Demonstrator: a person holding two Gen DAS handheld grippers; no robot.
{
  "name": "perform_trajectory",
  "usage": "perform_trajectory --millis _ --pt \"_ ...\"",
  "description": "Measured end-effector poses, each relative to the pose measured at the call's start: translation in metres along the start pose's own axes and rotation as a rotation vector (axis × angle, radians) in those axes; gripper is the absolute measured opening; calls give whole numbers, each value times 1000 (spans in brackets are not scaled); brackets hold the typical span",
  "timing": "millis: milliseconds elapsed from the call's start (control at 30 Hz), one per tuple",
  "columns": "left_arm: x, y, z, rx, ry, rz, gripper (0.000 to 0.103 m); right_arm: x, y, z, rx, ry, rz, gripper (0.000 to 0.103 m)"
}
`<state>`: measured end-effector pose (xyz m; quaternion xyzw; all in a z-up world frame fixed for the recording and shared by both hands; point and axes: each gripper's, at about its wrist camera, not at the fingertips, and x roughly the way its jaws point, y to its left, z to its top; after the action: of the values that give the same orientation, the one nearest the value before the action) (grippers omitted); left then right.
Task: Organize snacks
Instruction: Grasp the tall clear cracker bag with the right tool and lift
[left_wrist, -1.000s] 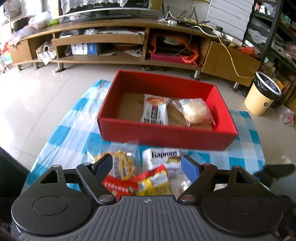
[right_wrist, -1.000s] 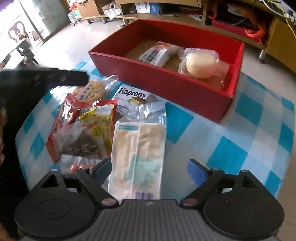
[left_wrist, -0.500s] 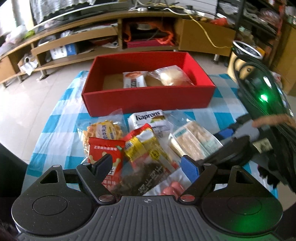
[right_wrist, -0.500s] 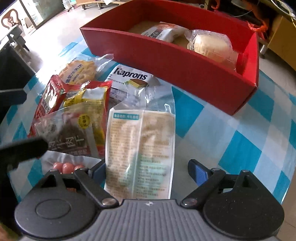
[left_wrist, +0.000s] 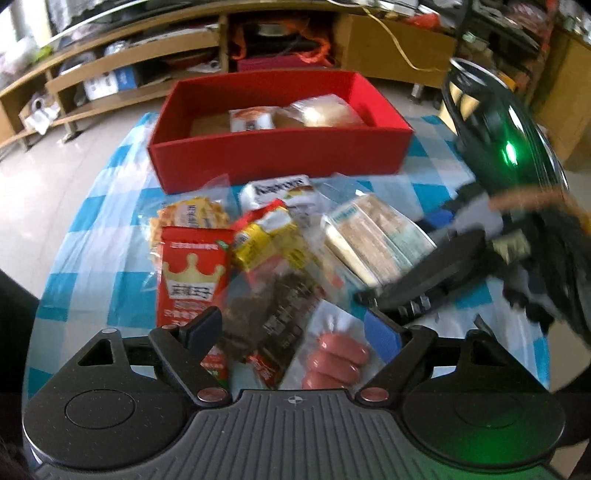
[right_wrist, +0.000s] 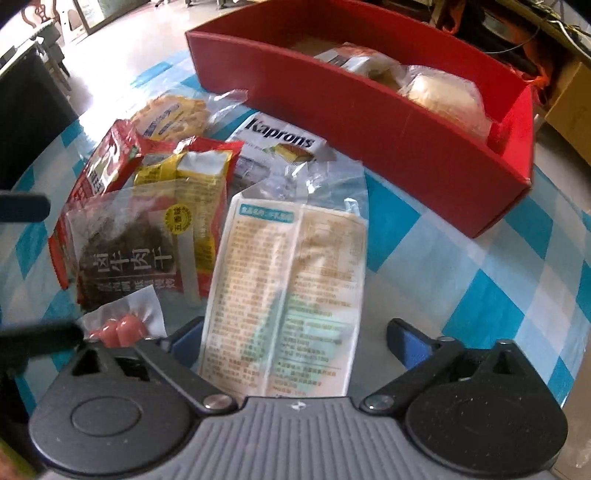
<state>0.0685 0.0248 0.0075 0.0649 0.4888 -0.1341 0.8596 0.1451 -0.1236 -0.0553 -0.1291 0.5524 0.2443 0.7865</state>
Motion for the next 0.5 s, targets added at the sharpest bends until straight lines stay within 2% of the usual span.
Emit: perform_trajectory --millis 33,67,100,233,300,400,500 --pt "0 -4 -2 15 5 -8 90 -7 -4 -5 9 -9 4 85" --pt "1 -7 -5 31 11 -14 91 -10 -9 -5 18 -20 1 71" --pt "2 -11 -8 48 19 -18 91 -14 -11 -6 24 -28 0 61" --pt "10 -20 -17 46 60 -6 93 -21 -19 -10 45 -45 -11 59" --pt "13 -16 -19 -13 85 -12 93 -20 -16 -10 30 -47 -22 59" --pt "15 -8 -25 -141 130 -59 93 -22 -15 -10 24 -46 -23 58" --pt "15 -10 -29 -205 122 -42 94 -22 -14 -10 14 -43 -20 58"
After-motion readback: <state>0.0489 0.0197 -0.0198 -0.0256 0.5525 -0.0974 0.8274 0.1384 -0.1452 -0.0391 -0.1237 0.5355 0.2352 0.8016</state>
